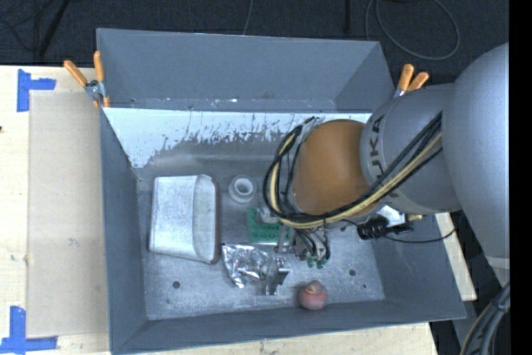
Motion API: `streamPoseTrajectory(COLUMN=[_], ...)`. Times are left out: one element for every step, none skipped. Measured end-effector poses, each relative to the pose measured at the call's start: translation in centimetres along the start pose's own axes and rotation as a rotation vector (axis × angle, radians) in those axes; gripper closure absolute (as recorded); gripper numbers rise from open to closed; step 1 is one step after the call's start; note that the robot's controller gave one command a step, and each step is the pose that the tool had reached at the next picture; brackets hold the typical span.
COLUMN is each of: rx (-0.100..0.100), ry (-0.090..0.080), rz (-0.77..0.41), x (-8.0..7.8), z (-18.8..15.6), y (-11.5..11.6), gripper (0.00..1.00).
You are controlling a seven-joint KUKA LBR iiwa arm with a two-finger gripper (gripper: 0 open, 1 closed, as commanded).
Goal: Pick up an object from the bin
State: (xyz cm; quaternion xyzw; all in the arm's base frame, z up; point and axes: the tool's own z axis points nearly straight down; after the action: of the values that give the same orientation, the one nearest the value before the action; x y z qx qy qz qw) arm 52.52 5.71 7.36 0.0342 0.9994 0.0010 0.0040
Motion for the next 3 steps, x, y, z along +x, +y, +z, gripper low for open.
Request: streamPoseTrajectory(rx=[-0.003,0.001,0.002], ry=[-0.024,0.0,0.008], rz=[0.006,-0.045,-0.044], x=[-0.6,-1.1,-0.9], z=[-0.9,-12.5,-12.1], y=[0.0,-0.1,-0.2], gripper=[1.0,1.0,0.0])
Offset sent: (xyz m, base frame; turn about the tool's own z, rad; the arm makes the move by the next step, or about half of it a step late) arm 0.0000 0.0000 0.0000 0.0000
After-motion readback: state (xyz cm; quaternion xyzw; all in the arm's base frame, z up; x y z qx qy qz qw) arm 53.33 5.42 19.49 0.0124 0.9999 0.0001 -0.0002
